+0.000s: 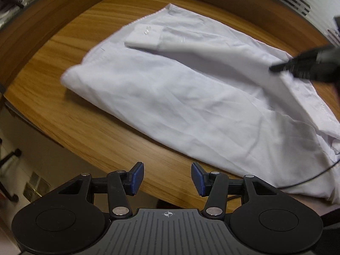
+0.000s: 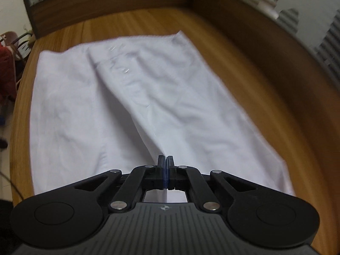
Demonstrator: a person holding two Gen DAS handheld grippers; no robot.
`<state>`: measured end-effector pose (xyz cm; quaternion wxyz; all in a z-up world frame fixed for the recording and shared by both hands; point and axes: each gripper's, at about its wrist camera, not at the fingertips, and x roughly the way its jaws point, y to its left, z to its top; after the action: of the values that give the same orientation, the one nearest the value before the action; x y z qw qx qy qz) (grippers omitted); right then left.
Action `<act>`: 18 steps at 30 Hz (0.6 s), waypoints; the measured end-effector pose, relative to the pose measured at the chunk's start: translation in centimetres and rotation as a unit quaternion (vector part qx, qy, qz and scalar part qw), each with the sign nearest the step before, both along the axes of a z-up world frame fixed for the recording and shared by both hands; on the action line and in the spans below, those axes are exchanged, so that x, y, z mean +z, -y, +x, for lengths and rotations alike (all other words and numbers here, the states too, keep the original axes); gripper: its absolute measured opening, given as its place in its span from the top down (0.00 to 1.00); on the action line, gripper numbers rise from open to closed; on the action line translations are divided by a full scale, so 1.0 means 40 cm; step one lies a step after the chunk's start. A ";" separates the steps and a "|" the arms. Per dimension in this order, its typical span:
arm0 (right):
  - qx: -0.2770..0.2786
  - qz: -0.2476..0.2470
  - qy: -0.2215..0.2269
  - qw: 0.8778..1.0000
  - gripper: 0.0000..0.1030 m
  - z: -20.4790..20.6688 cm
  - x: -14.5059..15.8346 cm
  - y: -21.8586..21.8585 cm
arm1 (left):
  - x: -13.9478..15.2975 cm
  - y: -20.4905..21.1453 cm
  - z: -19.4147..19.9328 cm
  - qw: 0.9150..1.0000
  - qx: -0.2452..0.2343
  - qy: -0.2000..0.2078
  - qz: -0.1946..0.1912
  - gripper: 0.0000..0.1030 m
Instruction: Fold clothes
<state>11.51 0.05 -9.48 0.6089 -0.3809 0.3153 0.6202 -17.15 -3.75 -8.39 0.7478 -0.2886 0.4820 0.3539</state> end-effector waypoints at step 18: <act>-0.249 0.005 0.151 0.957 1.00 0.607 0.088 0.329 | -0.057 0.133 0.152 0.999 0.024 0.025 -0.036 0.44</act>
<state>35.78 -13.09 -5.97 0.7863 -0.3770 0.3014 0.3858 -11.08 -9.07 -10.68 0.7405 -0.3352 0.4682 0.3466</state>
